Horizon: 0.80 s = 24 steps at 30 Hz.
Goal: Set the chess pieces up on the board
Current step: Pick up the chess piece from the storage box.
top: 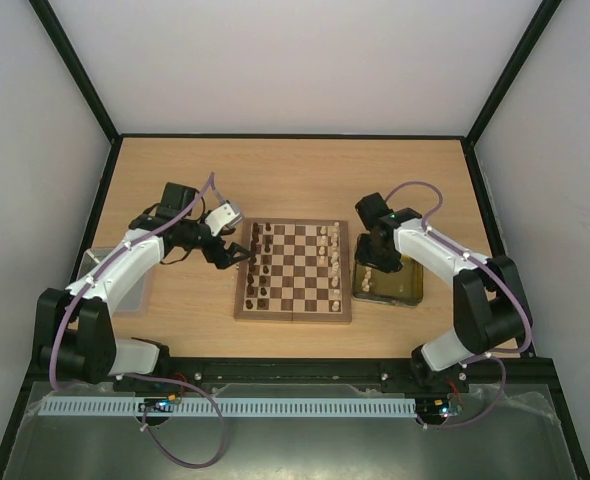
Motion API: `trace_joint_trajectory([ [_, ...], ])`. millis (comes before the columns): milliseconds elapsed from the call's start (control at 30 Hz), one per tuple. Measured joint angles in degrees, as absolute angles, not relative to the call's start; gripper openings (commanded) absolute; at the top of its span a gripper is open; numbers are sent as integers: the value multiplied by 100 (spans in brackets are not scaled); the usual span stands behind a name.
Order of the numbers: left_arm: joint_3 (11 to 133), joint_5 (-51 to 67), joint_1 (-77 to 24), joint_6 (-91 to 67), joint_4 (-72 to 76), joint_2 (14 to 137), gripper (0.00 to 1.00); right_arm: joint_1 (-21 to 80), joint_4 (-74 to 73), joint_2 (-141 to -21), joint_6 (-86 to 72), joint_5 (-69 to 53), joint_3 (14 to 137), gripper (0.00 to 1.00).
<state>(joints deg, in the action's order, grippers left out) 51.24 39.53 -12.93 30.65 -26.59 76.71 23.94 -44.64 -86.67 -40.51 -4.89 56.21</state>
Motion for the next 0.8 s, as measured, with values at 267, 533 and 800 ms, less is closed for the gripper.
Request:
trace_joint_trajectory([
  [267, 5124, 3962, -1293, 3065, -2659, 7723, 93, 2248, -4254, -8840, -3977, -543, 5572, 33],
  [533, 5124, 3959, -1293, 3065, -2657, 7758, 93, 2167, -4032, -9052, -3938, -567, 5433, 27],
  [800, 5124, 3962, -1293, 3068, -2657, 7767, 93, 2143, -3951, -9126, -3922, -582, 5408, 22],
])
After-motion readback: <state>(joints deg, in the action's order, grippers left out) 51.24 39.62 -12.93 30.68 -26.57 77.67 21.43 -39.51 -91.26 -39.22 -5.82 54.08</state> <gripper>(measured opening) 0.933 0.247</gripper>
